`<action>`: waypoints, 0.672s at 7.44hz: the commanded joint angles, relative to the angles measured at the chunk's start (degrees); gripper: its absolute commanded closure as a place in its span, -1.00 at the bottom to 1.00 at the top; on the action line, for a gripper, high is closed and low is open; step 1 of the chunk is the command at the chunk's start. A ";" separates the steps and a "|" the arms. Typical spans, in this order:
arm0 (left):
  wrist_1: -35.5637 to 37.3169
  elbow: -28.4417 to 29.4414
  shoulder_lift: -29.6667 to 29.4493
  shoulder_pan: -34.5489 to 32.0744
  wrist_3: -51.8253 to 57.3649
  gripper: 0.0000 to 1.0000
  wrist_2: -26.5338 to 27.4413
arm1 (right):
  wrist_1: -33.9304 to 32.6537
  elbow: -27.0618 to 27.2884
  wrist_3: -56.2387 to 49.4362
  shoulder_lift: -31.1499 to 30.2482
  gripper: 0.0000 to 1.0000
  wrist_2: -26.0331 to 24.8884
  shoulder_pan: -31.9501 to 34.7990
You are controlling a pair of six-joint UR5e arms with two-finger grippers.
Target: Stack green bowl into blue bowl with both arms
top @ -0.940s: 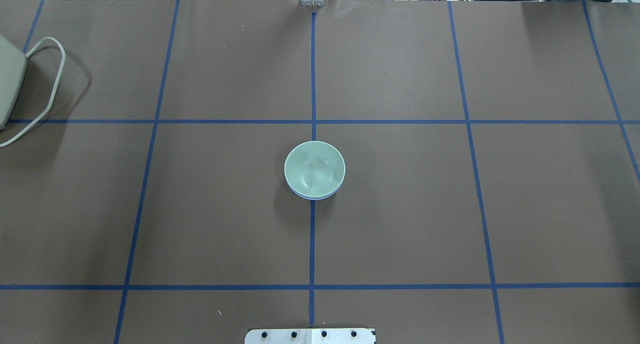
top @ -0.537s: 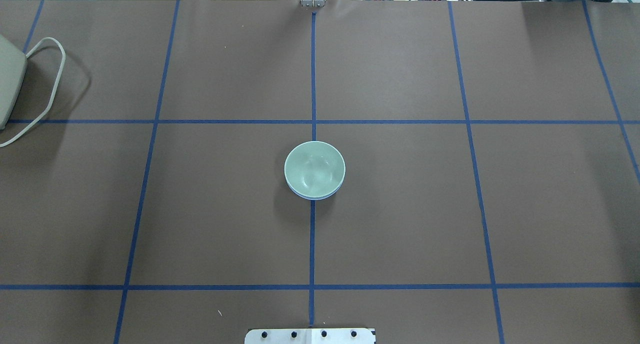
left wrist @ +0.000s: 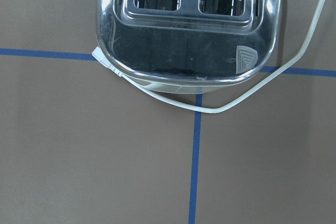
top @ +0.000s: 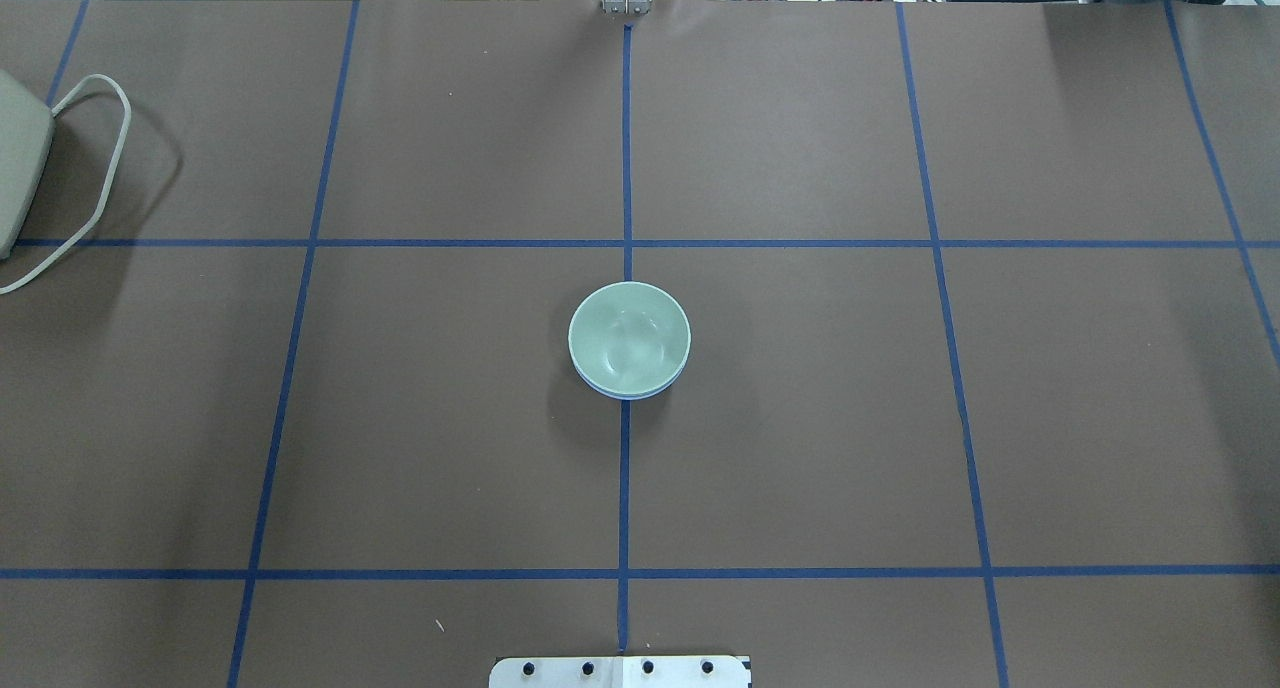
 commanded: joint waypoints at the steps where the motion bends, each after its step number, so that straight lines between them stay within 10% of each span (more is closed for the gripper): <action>1: -0.03 0.02 0.64 0.15 0.00 -0.98 0.00 | 0.09 -0.05 0.00 -0.46 -1.00 0.56 0.03; 5: -0.03 -0.07 1.34 0.15 0.00 -0.98 0.00 | 0.09 -0.05 0.00 -0.55 -1.00 0.56 0.04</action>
